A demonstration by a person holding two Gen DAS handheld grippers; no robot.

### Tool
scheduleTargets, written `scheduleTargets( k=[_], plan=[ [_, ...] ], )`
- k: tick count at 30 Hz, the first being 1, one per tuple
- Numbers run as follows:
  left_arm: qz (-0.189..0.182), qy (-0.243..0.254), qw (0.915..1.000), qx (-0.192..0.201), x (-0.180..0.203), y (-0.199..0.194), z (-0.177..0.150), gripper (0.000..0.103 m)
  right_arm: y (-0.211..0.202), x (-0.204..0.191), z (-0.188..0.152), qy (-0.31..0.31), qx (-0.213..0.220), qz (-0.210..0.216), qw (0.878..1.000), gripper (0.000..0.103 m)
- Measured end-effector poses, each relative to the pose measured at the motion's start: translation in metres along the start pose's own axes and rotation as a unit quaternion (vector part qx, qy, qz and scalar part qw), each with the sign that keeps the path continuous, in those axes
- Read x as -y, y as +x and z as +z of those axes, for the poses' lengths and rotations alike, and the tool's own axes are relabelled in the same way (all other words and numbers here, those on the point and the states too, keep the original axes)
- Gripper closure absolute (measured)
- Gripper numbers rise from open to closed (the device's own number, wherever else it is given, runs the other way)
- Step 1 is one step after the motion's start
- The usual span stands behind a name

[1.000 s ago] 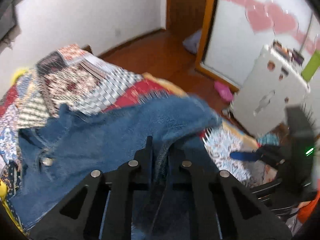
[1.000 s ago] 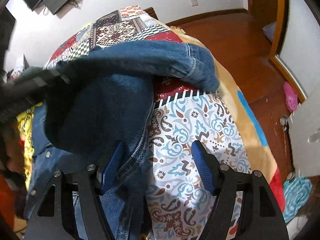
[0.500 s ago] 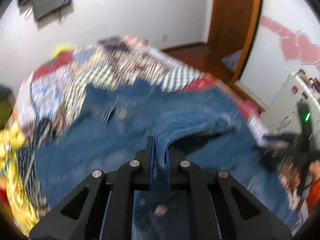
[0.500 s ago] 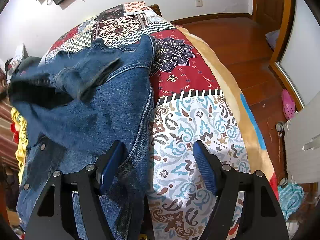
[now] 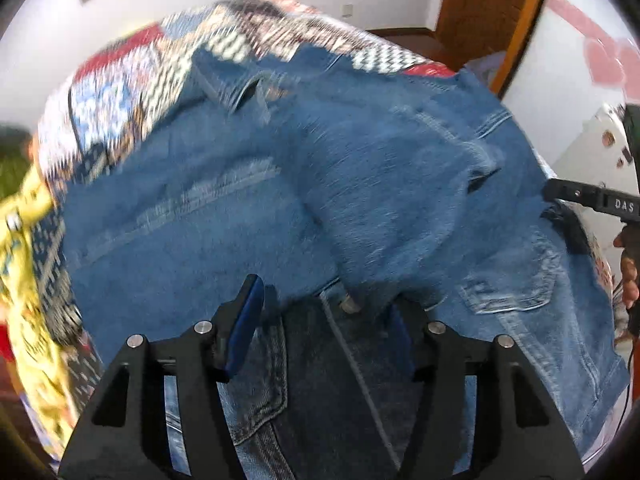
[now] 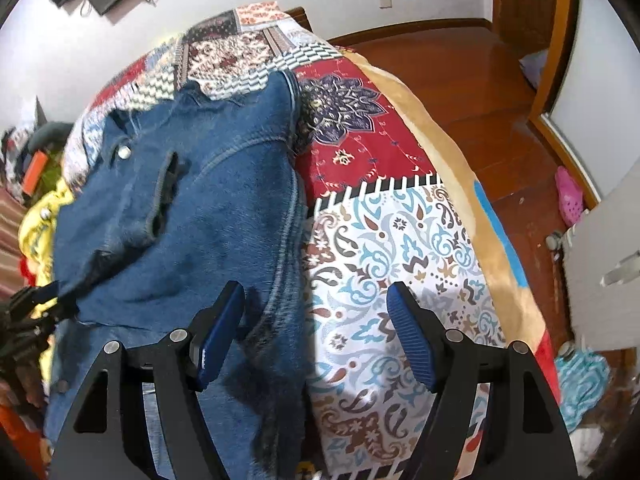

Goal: Fold large clothes

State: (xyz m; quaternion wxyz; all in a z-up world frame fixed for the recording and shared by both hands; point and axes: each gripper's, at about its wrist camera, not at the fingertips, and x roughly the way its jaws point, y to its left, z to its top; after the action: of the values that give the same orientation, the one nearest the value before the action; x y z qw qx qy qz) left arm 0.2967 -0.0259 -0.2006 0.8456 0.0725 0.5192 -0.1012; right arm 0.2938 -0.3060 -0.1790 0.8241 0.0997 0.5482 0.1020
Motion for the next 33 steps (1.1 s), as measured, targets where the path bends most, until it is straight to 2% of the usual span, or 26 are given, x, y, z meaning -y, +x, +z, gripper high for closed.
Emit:
scheduleTargets(
  k=[3,5,8,12,16,20,22,23,24,27,33],
  plan=[
    [-0.006,0.026,0.9994,0.024,0.016,-0.016,0.009,0.036,-0.009,-0.004,0.001,-0.002,0.012,0.007,1.000,0.032],
    [-0.022,0.042,0.9983,0.035,0.029,-0.021,0.019,0.036,-0.014,-0.008,0.003,-0.009,0.019,0.006,1.000,0.032],
    [-0.027,0.065,0.9965,0.044,0.046,-0.017,0.033,0.036,-0.017,-0.015,0.005,-0.019,0.027,0.007,0.999,0.032],
    [-0.024,0.102,0.9942,0.021,0.070,0.011,0.048,0.036,-0.016,-0.020,0.005,-0.028,0.028,0.011,0.999,0.032],
    [-0.004,0.134,0.9909,-0.006,0.089,0.047,0.057,0.036,-0.010,-0.024,0.003,-0.039,0.023,0.011,0.999,0.032],
    [0.015,0.149,0.9888,0.003,0.097,0.063,0.062,0.036,-0.001,-0.026,0.005,-0.039,0.016,-0.002,0.999,0.032],
    [0.011,0.156,0.9876,0.016,0.099,0.065,0.065,0.046,0.007,-0.027,0.005,-0.039,0.008,-0.007,0.999,0.032],
    [0.002,0.161,0.9868,0.020,0.100,0.064,0.064,0.061,0.009,-0.027,0.005,-0.040,0.003,-0.012,0.999,0.032],
    [0.001,0.162,0.9865,0.023,0.101,0.063,0.064,0.069,0.012,-0.028,0.004,-0.041,-0.002,-0.018,0.999,0.032],
    [-0.002,0.152,0.9870,0.054,0.096,0.047,0.063,0.080,0.017,-0.030,0.000,-0.050,-0.010,-0.027,0.998,0.032],
    [-0.027,0.065,0.9902,0.120,0.047,-0.014,0.064,0.084,0.015,-0.031,0.000,-0.047,-0.011,-0.028,0.998,0.031]
  ],
)
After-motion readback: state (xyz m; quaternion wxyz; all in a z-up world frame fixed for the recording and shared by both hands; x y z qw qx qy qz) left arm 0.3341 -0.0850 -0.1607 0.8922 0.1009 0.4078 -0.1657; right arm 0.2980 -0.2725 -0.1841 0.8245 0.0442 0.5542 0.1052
